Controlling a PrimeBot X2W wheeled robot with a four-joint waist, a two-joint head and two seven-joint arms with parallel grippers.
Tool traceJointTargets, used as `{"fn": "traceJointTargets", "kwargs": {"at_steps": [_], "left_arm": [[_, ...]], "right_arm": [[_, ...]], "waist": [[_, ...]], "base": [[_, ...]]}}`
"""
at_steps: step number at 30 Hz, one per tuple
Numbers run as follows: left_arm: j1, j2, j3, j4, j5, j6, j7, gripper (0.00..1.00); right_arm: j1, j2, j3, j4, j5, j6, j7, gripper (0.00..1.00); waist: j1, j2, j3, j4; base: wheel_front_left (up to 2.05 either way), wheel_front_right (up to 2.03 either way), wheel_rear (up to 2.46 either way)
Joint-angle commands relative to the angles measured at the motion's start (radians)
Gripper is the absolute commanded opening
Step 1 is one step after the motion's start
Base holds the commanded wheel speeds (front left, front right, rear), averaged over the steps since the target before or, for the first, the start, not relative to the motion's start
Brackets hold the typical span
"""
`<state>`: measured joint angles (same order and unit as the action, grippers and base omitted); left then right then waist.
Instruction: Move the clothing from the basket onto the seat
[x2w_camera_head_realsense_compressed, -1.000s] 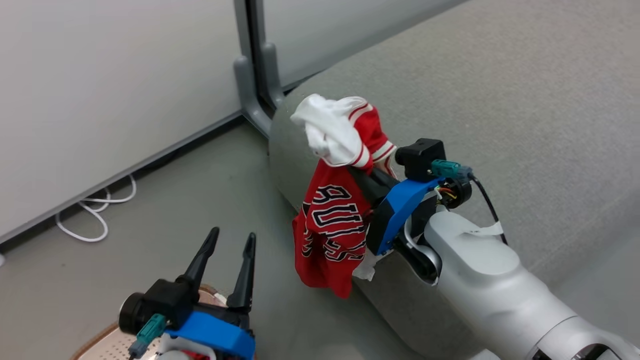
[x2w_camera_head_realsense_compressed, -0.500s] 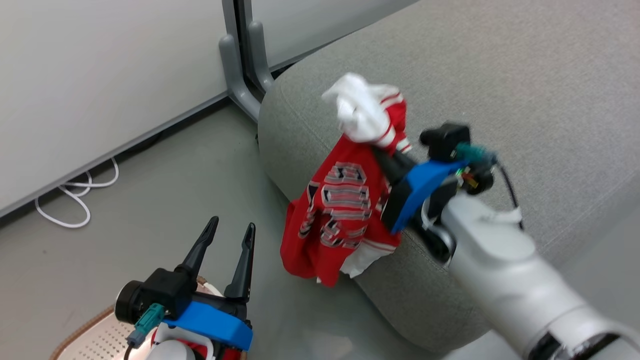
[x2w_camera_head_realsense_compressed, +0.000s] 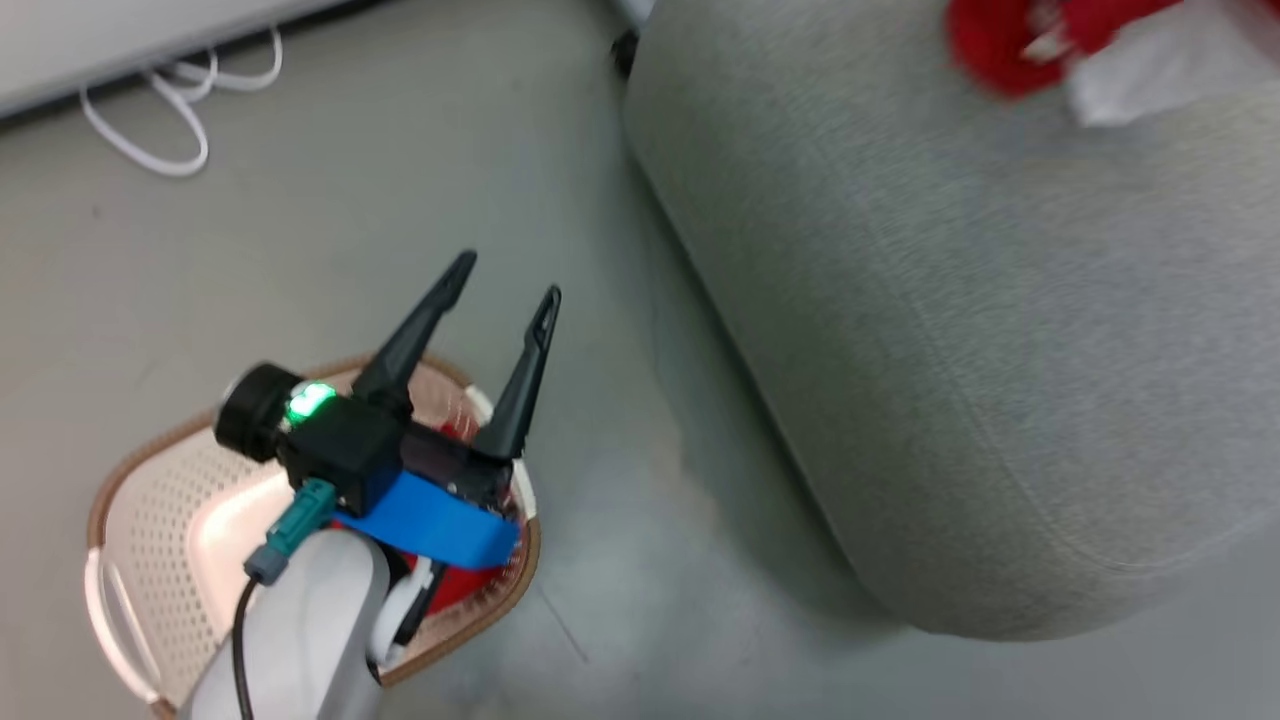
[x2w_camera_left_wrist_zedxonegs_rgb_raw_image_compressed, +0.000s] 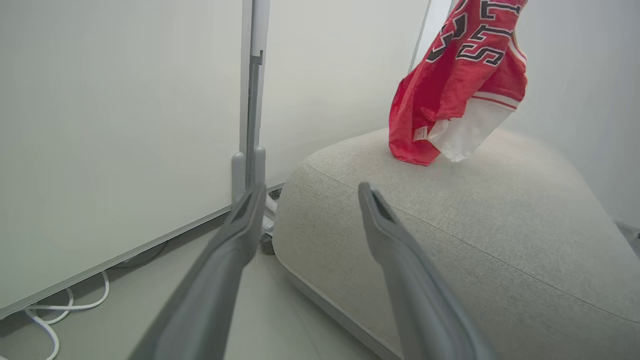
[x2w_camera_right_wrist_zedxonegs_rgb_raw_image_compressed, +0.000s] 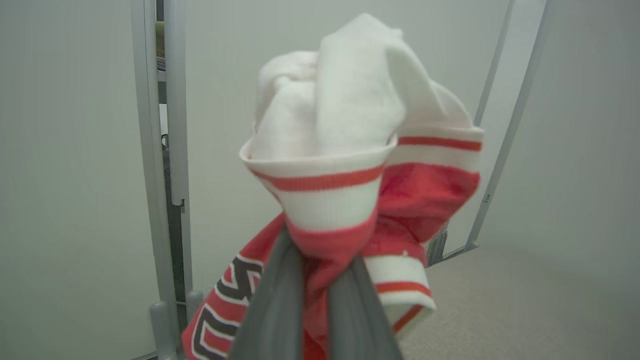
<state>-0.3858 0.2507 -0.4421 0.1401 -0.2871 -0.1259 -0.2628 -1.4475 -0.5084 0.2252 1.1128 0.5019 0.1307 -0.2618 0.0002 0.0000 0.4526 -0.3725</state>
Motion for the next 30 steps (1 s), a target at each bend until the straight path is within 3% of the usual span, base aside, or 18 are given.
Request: {"fn": "traceJointTargets", "kwargs": {"at_steps": [1, 5, 9, 13, 19, 20, 21, 22, 30], "left_arm": [[-0.026, 0.008, 0.001, -0.008, 0.004, -0.007, -0.003, 1.00], [-0.071, 0.025, -0.007, -0.048, 0.010, -0.007, -0.003, 1.00], [-0.091, 0.038, -0.014, -0.063, 0.016, -0.007, -0.003, 1.00], [-0.100, 0.036, -0.025, -0.053, 0.016, -0.007, -0.003, 1.00], [-0.102, 0.027, -0.025, -0.033, 0.006, -0.007, -0.003, 1.00], [-0.098, 0.023, -0.024, -0.029, 0.004, -0.007, -0.003, 1.00], [-0.093, 0.018, -0.023, -0.027, -0.002, -0.007, -0.003, 1.00], [-0.086, 0.011, -0.022, -0.024, -0.006, -0.007, -0.003, 1.00], [0.025, -0.046, 0.004, 0.041, -0.067, -0.007, -0.003, 1.00]], "right_arm": [[-0.002, -0.007, -0.015, 0.001, -0.011, 0.000, -0.004, 0.00], [0.066, -0.045, -0.171, 0.018, -0.058, 0.000, -0.004, 0.00], [0.173, 0.008, -0.305, 0.042, -0.103, 0.000, -0.004, 0.00], [0.264, 0.061, -0.413, 0.057, -0.149, 0.000, -0.004, 0.00], [0.322, 0.102, -0.492, 0.039, -0.221, 0.000, -0.004, 0.01], [0.331, 0.108, -0.499, 0.030, -0.235, 0.000, -0.004, 0.31], [0.340, 0.111, -0.504, 0.022, -0.248, 0.000, -0.004, 0.80], [0.355, 0.116, -0.507, 0.016, -0.261, 0.000, -0.004, 1.00], [0.516, 0.166, -0.443, -0.053, -0.366, 0.000, -0.004, 1.00]], "waist": [[-0.0002, 0.0000, 0.140, 0.109], [-0.0002, 0.0000, 0.249, 0.159], [-0.0002, 0.0000, 0.307, 0.181], [-0.0002, 0.0000, 0.307, 0.188], [-0.0002, 0.0000, 0.264, 0.186], [-0.0002, 0.0000, 0.250, 0.185], [-0.0002, 0.0000, 0.235, 0.185], [-0.0002, 0.0000, 0.214, 0.185], [-0.0002, 0.0000, -0.058, 0.190]], "base": [[0.00, 0.00, 0.00], [0.00, 0.00, 0.00], [0.00, 0.00, 0.00], [0.00, 0.00, 0.00], [0.00, 0.00, 0.00], [0.00, 0.00, 0.00], [0.00, 0.00, 0.00], [0.00, 0.00, 0.00], [0.00, 0.00, 0.00]]}}
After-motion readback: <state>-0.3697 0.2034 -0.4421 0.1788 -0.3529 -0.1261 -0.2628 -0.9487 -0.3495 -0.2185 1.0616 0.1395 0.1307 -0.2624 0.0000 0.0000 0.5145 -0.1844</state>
